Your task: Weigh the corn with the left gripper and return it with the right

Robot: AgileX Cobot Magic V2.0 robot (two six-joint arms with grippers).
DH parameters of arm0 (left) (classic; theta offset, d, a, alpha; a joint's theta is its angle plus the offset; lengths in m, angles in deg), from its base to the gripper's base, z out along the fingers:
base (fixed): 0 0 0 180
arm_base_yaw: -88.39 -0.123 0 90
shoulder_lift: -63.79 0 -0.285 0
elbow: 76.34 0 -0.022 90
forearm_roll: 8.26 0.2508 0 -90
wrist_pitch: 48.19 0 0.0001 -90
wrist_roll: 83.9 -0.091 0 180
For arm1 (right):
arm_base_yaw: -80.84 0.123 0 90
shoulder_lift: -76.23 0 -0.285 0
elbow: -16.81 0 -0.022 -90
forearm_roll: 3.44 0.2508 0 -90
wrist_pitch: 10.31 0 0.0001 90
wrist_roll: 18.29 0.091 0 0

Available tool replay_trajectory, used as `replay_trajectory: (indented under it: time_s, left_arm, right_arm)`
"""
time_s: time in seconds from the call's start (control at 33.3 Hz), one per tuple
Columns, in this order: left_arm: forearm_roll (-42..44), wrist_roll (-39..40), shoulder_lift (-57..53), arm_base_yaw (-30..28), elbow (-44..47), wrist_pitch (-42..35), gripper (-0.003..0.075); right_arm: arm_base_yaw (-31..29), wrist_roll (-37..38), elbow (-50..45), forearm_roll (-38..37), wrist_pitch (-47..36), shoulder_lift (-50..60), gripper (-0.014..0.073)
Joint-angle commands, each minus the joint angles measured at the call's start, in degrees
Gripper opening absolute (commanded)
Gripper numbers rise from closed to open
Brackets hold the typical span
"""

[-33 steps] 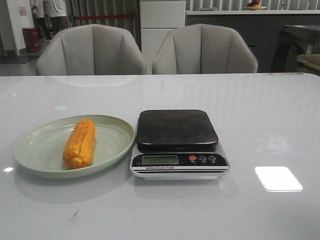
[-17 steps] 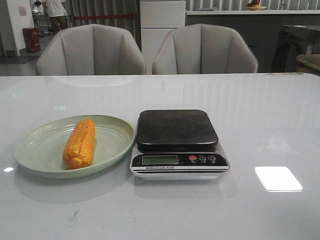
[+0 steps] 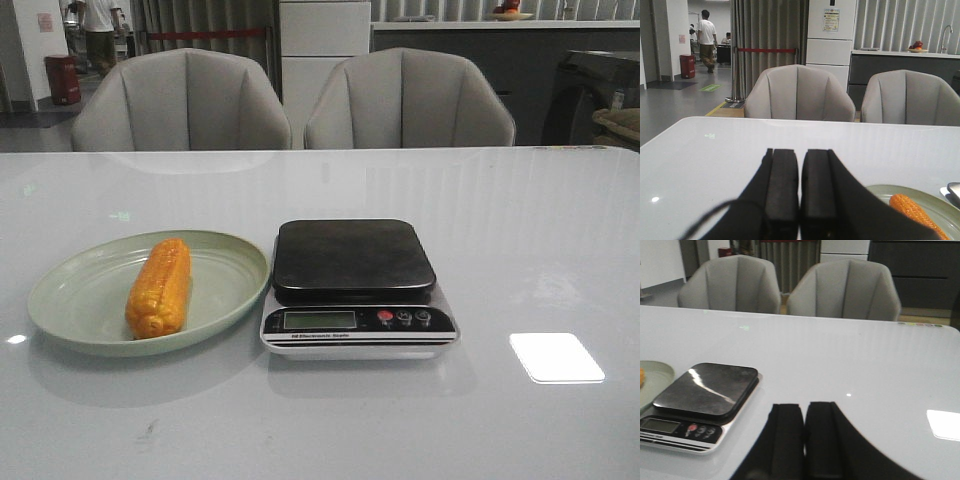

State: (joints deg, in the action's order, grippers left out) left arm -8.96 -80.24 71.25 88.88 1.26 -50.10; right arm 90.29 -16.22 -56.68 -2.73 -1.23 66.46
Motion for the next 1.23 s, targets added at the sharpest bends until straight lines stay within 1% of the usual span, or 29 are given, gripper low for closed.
replay_trajectory:
  time_s: [0.0,0.12,0.18,0.39,1.2]
  left_arm:
    - [-0.48,0.22,-1.23,0.04,1.77,-4.81,0.0114]
    - [-0.48,0.22,-1.13,0.04,1.77,-4.81,0.0114]
    - [-0.48,0.22,-1.14,0.04,1.77,-4.81,0.0114]
    - [-0.48,0.22,-1.14,0.04,1.77,-4.81,0.0114]
    - [-0.48,0.22,-1.14,0.04,1.77,-4.81,0.0114]
  right_arm:
    - [-3.88,-0.7,-1.83,-0.11,-4.98,2.6,0.0155]
    - [-6.27,-0.7,-5.96,-0.11,-7.62,3.65,0.0155]
    - [-6.35,-0.7,-5.77,-0.11,-5.83,3.65,0.0155]
    - [-6.16,-0.7,-5.77,-0.11,-7.41,3.6,0.0155]
    - [-6.16,-0.7,-5.77,-0.11,-6.99,3.65,0.0155]
